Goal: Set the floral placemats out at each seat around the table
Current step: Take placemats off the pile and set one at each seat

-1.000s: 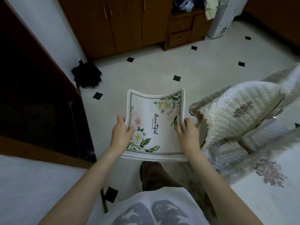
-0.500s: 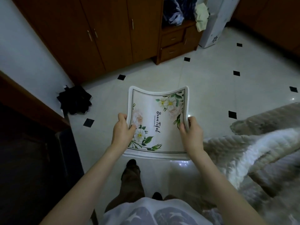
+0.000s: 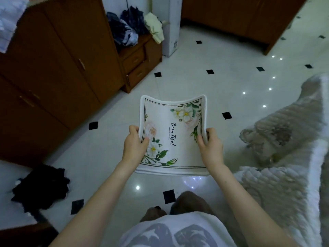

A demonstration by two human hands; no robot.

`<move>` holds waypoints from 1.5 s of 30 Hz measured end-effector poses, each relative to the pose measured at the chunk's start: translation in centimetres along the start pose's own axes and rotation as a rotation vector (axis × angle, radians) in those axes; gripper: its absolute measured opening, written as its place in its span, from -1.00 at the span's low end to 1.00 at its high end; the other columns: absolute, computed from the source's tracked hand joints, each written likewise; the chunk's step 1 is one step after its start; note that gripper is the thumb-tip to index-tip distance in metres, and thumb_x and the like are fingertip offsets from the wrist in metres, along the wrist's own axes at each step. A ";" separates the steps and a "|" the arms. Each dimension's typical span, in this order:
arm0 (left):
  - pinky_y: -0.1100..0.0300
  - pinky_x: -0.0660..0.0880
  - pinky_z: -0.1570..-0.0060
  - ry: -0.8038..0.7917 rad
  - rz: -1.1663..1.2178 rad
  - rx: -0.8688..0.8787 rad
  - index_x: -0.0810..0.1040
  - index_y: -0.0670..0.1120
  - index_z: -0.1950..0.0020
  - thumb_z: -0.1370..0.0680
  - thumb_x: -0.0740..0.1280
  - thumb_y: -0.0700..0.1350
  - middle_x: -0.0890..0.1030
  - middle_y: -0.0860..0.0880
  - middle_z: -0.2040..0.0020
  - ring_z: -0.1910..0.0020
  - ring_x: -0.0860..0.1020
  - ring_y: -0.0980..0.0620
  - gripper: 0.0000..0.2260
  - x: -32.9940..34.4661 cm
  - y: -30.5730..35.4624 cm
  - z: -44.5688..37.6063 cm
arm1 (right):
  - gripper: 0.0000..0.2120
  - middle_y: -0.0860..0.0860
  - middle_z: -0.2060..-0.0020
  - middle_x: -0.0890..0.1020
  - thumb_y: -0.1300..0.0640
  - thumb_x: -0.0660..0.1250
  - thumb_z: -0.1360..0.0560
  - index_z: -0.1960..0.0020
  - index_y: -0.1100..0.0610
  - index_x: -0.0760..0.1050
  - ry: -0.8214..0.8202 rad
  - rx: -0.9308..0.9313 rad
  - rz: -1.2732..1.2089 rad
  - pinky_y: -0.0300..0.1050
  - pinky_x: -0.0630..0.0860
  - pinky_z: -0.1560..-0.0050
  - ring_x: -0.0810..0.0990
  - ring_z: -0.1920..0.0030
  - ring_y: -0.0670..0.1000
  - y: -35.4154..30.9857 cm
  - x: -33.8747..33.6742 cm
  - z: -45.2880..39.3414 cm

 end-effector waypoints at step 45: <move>0.35 0.29 0.50 -0.687 -0.028 0.652 0.26 -0.06 0.00 -0.48 0.35 -0.20 0.53 -0.01 0.20 0.36 0.46 0.14 -0.74 41.4 37.6 -77.8 | -0.87 0.16 0.28 0.57 0.16 0.30 -0.51 0.10 0.20 0.39 0.767 0.587 0.003 -0.03 0.43 0.31 0.52 0.30 0.16 6.1 -2.4 -72.2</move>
Point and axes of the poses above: each hand's wrist, its own z-axis away from the middle knuckle, its own x-axis out of the palm, y = z × x, the point moved 2 cm from there along -z, towards the middle knuckle
